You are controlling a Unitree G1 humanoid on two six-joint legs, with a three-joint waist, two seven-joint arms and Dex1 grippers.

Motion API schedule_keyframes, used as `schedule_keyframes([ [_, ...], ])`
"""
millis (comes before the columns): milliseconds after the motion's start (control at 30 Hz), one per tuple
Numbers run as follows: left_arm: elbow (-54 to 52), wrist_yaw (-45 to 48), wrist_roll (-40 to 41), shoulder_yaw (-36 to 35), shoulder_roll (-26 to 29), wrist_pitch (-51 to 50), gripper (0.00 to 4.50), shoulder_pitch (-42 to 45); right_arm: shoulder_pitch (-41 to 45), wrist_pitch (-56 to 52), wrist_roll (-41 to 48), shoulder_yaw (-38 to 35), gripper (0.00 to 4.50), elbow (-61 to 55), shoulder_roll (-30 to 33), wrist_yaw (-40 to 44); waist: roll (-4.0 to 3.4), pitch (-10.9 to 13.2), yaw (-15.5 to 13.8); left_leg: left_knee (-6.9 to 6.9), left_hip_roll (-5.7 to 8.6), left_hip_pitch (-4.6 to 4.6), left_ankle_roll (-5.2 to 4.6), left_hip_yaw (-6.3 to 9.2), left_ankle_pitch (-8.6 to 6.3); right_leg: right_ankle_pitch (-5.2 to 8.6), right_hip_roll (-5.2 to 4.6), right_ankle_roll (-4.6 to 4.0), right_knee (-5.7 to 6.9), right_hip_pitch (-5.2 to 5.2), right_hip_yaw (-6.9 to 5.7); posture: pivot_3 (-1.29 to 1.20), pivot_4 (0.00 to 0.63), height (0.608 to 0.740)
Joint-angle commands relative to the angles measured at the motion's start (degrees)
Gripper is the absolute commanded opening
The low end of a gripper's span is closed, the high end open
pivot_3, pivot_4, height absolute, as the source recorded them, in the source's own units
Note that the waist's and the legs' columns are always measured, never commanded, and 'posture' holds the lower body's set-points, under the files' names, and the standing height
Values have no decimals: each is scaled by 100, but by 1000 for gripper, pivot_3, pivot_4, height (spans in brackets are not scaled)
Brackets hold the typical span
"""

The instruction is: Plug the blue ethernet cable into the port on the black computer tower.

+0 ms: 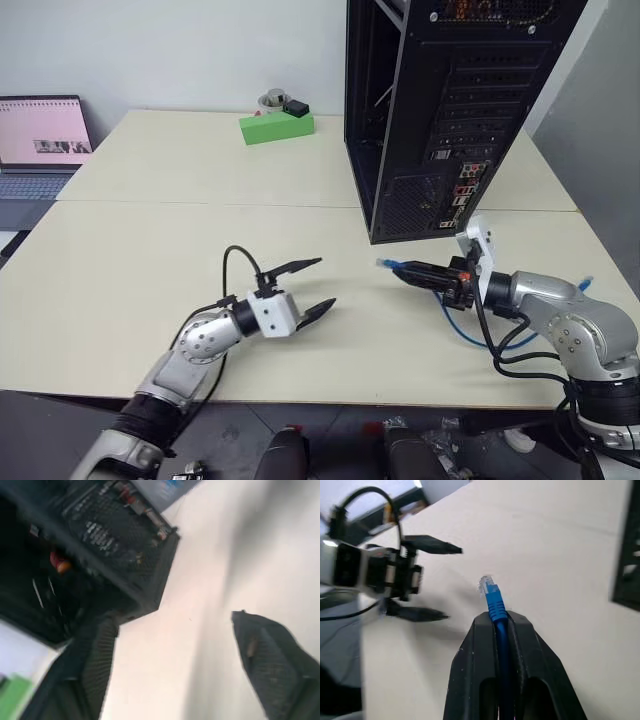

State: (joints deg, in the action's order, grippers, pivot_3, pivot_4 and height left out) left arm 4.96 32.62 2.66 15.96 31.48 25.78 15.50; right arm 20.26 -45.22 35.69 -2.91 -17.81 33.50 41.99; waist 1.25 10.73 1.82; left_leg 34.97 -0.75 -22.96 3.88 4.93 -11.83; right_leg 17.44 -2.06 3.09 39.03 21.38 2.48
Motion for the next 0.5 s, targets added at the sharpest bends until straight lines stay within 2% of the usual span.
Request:
schedule_keyframes([
  [33, -1047, -178, 564, 35, -581, -1946, 4234, 58, -193, 693, -897, -241, 0, -256, -269, -1156, 0, 0, 1, 0, 0, 0, 0, 0, 0, 0, 0, 0, 1, -1, 0, 0, 150, 740],
  [133, -1472, -392, 678, 42, -1098, -2915, 4234, 145, -276, 959, -1400, -229, 0, -400, -610, -1900, 0, 0, 13, 0, 1, 0, 1, 0, 0, 0, 1, 0, 2, 1, 1, 0, 150, 740],
  [267, -1455, -796, 492, 136, -1856, -3623, 4234, 438, -158, 998, -2034, -242, 0, -341, -1052, -2899, 0, 0, 10, 0, 0, 2, 1, 1, 1, 0, 4, 0, 5, 1, 3, 0, 150, 740],
  [433, -1373, -1005, 251, 189, -2273, -3884, 4234, 621, 19, 910, -2265, -304, 0, -296, -1266, -3288, 0, 0, 11, 0, 2, 2, 2, -1, 1, 0, 3, 0, 1, 1, 6, 0, 150, 740],
  [500, -1248, -1085, -74, 455, -2456, -3735, 4234, 831, 261, 715, -2253, -405, 0, -218, -1295, -3429, -1, 0, 5, -2, 2, 2, 2, 0, 1, 0, 3, -1, 1, 2, 5, 0, 150, 740],
])
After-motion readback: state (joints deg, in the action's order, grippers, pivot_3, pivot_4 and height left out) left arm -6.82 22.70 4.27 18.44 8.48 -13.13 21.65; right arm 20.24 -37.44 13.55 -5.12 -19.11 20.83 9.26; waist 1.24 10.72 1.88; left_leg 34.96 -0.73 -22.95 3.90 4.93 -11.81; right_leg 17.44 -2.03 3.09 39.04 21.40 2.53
